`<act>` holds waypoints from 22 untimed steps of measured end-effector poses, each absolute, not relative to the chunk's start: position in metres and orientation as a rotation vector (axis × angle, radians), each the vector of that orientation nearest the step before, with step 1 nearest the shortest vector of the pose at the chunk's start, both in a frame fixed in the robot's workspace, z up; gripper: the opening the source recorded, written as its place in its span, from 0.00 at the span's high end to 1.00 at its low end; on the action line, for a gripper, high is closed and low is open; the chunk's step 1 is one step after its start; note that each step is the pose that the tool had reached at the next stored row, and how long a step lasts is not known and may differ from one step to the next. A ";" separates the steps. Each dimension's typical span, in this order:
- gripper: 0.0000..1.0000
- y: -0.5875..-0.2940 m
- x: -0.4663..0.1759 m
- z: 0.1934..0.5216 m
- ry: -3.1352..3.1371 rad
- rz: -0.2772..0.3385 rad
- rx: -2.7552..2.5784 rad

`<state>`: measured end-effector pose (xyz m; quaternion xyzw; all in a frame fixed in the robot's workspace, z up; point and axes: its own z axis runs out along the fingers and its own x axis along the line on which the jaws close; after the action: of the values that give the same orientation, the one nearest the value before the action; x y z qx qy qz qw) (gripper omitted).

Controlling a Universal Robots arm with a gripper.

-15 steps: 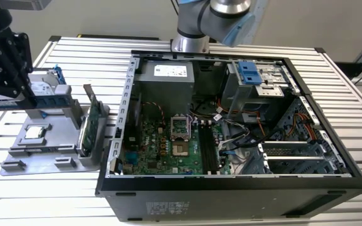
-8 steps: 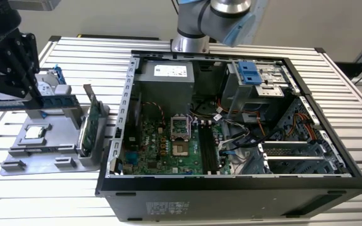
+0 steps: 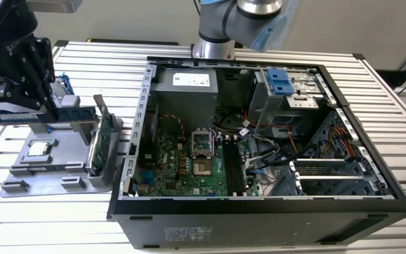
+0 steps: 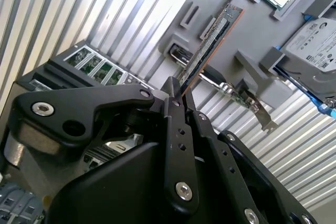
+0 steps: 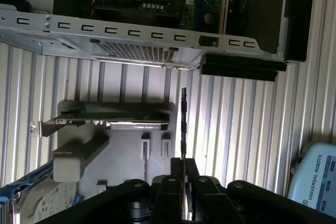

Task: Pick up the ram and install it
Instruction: 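Pick up the ram and move it above insertion slot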

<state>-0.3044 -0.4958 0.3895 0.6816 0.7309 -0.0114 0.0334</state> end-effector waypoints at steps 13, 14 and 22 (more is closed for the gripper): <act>1.00 -0.496 -0.280 0.390 2.249 -0.035 2.097; 1.00 -0.496 -0.278 0.389 2.249 -0.035 2.097; 1.00 -0.496 -0.255 0.389 2.249 -0.035 2.097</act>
<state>-0.2547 -0.4958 0.3895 0.6815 0.7310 -0.0114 0.0334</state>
